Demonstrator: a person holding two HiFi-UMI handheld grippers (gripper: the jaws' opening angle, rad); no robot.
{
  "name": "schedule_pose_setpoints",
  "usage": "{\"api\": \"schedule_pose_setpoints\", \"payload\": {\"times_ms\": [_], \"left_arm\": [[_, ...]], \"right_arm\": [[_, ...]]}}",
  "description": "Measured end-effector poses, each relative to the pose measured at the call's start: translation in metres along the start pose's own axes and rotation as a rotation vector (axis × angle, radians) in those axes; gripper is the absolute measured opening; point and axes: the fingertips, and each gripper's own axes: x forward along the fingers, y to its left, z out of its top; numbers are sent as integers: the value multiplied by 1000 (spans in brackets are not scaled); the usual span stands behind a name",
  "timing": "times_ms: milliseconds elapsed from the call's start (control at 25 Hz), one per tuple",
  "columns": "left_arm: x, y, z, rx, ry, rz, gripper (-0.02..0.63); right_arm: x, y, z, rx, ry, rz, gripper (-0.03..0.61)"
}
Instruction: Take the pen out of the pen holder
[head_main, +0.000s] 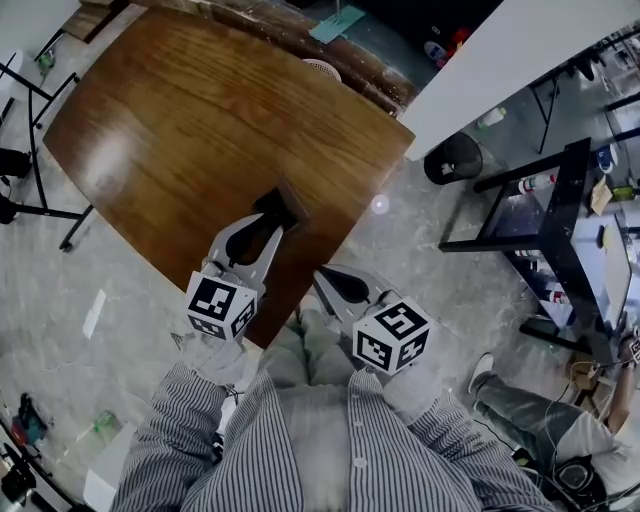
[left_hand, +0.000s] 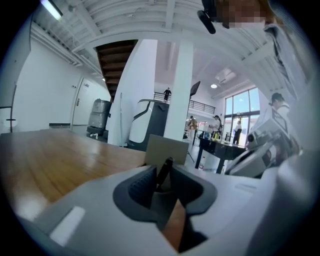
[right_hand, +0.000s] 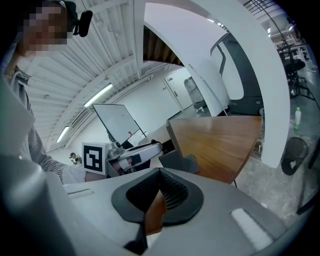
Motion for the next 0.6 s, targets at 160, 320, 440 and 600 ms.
{"api": "schedule_pose_setpoints", "payload": {"times_ms": [160,320,440,600], "left_arm": [[-2,6,3,-18,-10,7,58],[-2,5,11,-44,-41,-12,55],[-4,0,17,-51,-65,-22,54],[-11,-6,30,-42,-103,-17,52]], "right_arm": [[-1,3,0,5,-5,7,0],[-2,5,3,0,-13,10,0],[-6,6,6,-6,-23,8,0],[-11,7,16,-23,-46,8,0]]}}
